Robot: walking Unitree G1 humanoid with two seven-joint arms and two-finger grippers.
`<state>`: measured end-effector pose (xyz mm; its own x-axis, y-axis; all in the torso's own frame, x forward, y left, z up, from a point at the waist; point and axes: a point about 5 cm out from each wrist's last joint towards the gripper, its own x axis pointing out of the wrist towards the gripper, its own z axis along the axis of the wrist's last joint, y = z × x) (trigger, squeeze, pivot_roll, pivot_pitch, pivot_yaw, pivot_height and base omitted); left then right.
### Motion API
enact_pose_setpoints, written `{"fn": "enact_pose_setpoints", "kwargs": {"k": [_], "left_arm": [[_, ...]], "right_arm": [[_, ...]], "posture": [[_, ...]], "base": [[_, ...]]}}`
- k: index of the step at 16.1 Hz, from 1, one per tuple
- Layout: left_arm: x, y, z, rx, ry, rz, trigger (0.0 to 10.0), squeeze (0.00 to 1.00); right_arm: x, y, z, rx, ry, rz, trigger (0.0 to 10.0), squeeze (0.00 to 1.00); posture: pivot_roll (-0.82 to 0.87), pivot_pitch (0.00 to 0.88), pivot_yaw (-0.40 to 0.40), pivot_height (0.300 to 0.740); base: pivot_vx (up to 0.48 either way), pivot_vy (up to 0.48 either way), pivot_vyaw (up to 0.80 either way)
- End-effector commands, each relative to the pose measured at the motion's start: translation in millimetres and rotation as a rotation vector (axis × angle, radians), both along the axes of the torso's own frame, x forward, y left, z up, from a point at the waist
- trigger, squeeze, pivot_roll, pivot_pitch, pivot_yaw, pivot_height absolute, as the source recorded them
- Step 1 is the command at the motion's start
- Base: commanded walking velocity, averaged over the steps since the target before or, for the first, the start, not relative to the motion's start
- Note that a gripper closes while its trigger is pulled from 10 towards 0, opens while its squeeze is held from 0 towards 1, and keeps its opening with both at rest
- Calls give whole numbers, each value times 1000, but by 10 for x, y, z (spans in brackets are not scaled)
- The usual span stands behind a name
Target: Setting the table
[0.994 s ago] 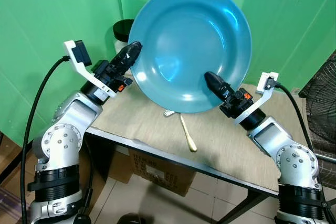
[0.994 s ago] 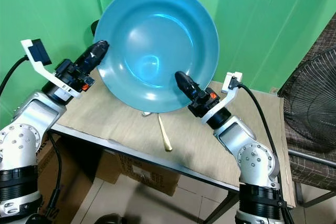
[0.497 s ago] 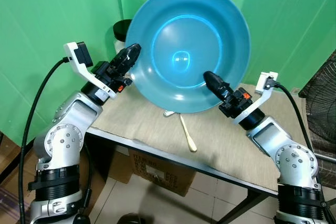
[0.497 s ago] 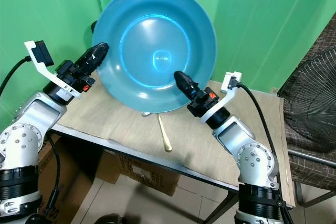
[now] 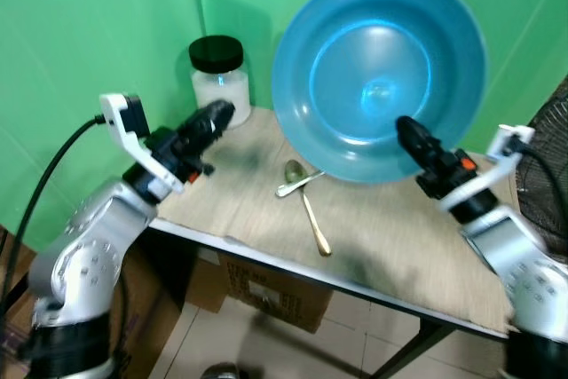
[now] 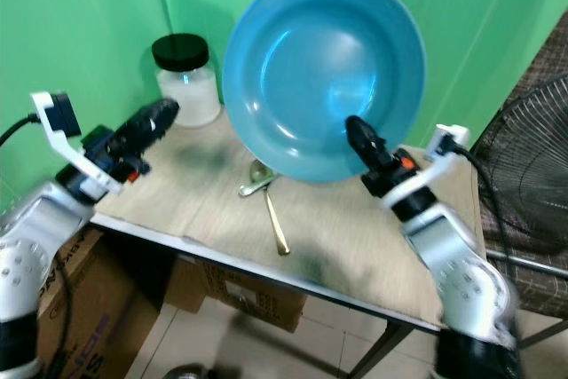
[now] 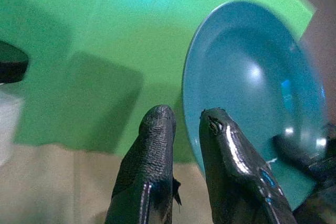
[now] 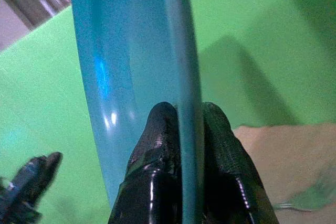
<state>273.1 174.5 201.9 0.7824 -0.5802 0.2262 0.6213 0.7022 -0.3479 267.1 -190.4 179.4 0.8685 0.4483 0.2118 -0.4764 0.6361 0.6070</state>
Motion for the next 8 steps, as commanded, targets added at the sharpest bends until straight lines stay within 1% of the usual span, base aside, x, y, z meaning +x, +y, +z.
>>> {"fn": "enact_pose_setpoints", "kwargs": {"k": [1, 2, 3, 4, 5, 6, 7, 8], "left_arm": [[-6, 15, -34, 119, 19, 110, 10000, 0], [27, -23, -24, 224, 9, 233, 10000, 0], [34, -43, -9, 256, -6, 264, 10000, 0], [0, -123, -14, 320, -23, 285, 10000, 0], [-35, -182, -48, 363, -28, 299, 10000, 0], [-41, -230, -95, 393, -31, 343, 10000, 0], [-43, -271, -129, 400, -20, 374, 10000, 0], [-41, -309, -149, 405, -8, 389, 10000, 0]], "right_arm": [[-127, 105, 239, -72, -138, 16, 2510, 0], [-203, 190, 269, -117, -143, -19, 10000, 0], [-214, 210, 262, -148, -138, -44, 10000, 0], [-250, 270, 202, -232, -115, -87, 10000, 0], [-272, 296, 193, -269, -122, -150, 10000, 0], [-262, 343, 208, -375, -148, -224, 10000, 0], [-252, 370, 202, -436, -158, -264, 10000, 0], [-238, 369, 170, -437, -134, -297, 10000, 0]], "posture": [[54, 0, 27, 740], [55, 0, 16, 740], [55, 0, 12, 740], [53, 0, 7, 740], [49, 0, 5, 740], [42, 0, 11, 740], [37, 0, 8, 740], [39, 0, 4, 740]], "base": [[0, 0, 0], [0, 0, 0], [0, 0, 0], [0, 0, 0], [0, 0, 0], [0, 0, 0], [0, 0, -800], [0, 0, -800]]}}
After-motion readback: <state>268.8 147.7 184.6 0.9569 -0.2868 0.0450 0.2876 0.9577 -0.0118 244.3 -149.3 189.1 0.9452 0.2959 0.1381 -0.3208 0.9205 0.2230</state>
